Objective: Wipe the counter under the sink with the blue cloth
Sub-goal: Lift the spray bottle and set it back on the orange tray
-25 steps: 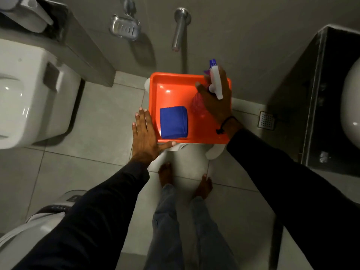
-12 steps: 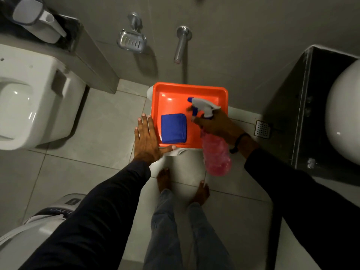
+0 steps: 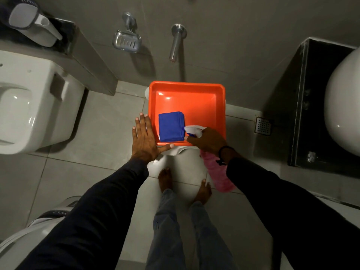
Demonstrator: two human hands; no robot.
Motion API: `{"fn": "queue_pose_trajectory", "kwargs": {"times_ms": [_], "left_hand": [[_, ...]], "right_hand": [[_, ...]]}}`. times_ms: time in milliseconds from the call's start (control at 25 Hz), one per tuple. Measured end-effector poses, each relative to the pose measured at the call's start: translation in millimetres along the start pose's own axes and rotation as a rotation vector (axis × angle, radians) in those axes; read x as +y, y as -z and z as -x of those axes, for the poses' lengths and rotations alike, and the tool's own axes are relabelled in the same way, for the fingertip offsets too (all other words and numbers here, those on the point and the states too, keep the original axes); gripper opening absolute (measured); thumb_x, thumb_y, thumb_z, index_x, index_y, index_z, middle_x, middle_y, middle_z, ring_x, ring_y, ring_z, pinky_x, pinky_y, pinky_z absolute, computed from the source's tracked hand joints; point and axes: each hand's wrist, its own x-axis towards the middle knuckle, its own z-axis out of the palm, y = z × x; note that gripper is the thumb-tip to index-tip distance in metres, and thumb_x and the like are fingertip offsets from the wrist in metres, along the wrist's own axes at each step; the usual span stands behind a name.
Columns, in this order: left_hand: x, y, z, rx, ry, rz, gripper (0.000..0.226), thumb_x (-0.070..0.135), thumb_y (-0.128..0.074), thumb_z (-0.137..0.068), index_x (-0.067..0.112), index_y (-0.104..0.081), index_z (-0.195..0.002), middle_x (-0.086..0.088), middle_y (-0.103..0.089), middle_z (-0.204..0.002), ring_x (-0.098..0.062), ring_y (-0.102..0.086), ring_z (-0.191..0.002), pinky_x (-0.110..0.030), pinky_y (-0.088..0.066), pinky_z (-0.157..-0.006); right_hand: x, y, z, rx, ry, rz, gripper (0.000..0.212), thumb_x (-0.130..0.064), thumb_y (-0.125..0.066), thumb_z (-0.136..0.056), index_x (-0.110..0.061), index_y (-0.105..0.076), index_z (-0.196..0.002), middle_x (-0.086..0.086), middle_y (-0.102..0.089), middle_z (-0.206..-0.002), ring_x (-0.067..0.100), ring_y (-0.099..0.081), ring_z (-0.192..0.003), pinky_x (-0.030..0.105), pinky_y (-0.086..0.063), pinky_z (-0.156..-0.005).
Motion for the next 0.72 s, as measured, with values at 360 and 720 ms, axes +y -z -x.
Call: {"fn": "queue_pose_trajectory", "kwargs": {"times_ms": [360, 720], "left_hand": [[-2.7, -3.4, -3.1, 0.003, -0.002, 0.012, 0.144, 0.088, -0.060, -0.066, 0.006, 0.011, -0.160, -0.021, 0.009, -0.171, -0.042, 0.006, -0.158, -0.061, -0.006, -0.126], [-2.9, -3.8, -3.9, -0.004, 0.004, 0.016, 0.144, 0.089, -0.060, -0.066, 0.007, 0.012, -0.160, -0.021, 0.009, -0.171, -0.042, 0.006, -0.158, -0.061, -0.006, -0.126]], "right_hand": [[2.6, -7.2, -10.4, 0.115, -0.201, -0.022, 0.059, -0.053, -0.067, -0.084, -0.006, -0.067, -0.121, 0.016, -0.070, -0.117, 0.033, -0.066, -0.111, 0.033, -0.051, -0.083], [4.3, -4.6, -4.6, 0.272, -0.247, -0.067, 0.065, -0.055, -0.077, -0.073, -0.011, -0.068, -0.118, 0.011, -0.073, -0.110, 0.031, -0.069, -0.103, 0.036, -0.056, -0.081]]}}
